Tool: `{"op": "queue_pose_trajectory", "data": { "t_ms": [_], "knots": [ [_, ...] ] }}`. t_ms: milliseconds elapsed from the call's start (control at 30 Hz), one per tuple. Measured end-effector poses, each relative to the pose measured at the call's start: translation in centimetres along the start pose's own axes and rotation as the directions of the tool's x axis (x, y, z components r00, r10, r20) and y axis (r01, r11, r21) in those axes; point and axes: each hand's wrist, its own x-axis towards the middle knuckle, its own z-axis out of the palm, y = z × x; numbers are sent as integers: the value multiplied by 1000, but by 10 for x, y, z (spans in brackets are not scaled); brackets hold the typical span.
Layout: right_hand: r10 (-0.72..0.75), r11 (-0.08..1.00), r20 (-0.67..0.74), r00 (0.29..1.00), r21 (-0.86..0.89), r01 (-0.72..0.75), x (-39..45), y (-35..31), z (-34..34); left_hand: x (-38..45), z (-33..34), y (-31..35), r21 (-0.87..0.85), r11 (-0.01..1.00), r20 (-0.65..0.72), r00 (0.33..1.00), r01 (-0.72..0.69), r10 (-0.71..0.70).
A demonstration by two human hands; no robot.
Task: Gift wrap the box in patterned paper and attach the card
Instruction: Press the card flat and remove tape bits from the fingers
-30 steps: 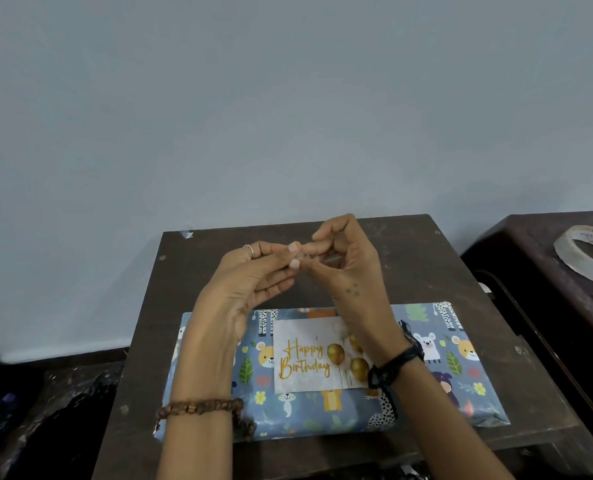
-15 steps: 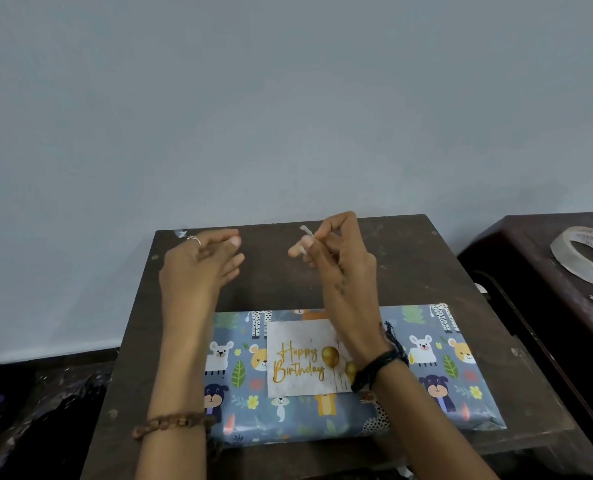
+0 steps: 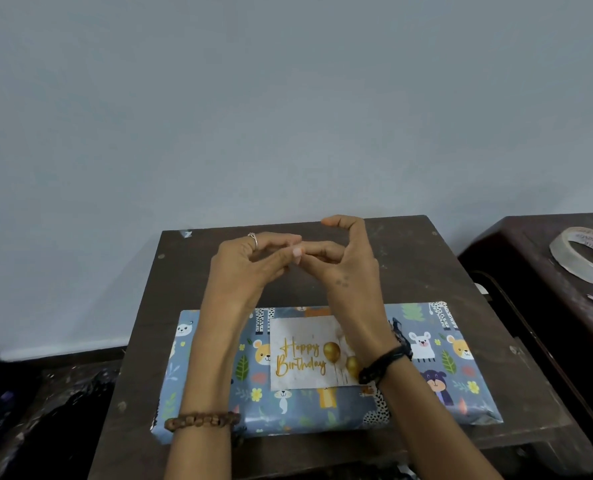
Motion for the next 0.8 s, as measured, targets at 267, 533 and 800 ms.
{"op": "queue_pose_trajectory", "data": {
  "t_ms": [267,533,800],
  "knots": [
    [-131,990,-105,986,30,135,-6,-7,21,-7,-1,4,-314,945,-115,984,96,-138],
    [-101,992,19,995,-79,102,-8,-2,42,-8,-14,-5,-242,967,-300,941,84,-157],
    [87,990,1,996,110,-86,-2,-6,65,-8,-31,-5,-195,979,-421,896,62,-141]
  ]
}}
